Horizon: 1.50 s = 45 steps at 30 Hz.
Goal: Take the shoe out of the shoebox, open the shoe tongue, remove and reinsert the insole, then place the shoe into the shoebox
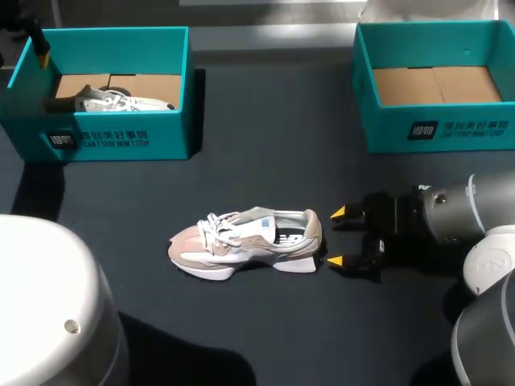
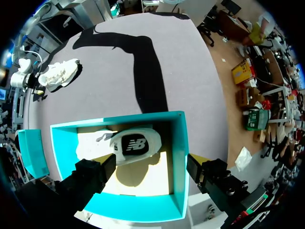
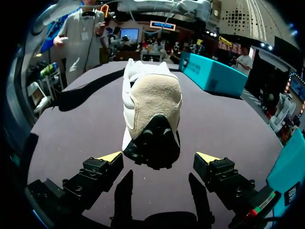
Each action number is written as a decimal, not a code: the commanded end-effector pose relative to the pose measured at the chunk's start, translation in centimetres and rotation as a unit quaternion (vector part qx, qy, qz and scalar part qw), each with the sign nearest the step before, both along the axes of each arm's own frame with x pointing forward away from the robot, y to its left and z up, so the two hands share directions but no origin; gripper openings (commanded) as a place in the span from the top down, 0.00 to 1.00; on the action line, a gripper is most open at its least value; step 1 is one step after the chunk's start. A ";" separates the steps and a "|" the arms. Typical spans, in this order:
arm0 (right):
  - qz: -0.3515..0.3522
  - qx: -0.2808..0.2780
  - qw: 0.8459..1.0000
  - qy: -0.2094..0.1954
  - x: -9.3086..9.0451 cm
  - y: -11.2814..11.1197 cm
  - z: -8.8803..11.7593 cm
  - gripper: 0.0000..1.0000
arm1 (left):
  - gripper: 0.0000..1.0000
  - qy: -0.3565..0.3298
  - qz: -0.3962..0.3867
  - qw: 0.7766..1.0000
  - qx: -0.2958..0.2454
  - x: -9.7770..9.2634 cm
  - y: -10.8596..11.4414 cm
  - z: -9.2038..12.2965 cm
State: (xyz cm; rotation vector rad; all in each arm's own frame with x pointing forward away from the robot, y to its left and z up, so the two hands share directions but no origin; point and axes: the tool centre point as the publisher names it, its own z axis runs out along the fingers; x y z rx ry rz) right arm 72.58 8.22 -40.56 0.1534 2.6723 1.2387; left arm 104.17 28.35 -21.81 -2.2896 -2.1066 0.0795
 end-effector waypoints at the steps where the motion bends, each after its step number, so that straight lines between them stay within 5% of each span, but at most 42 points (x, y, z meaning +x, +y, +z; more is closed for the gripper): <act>1: 0.012 -0.002 1.000 0.007 0.0 0.5 -0.1 0.00 | 0.00 -0.001 0.000 1.000 0.001 -0.1 0.0 0.0; 14: 0.045 0.031 0.998 0.038 1.1 3.3 -0.7 0.00 | 0.00 -0.001 0.000 1.000 0.001 -0.1 0.0 0.0; 45: 0.079 0.094 0.990 0.072 -0.1 8.8 -2.3 0.00 | 0.00 -0.001 0.000 1.000 0.001 -0.1 0.0 0.0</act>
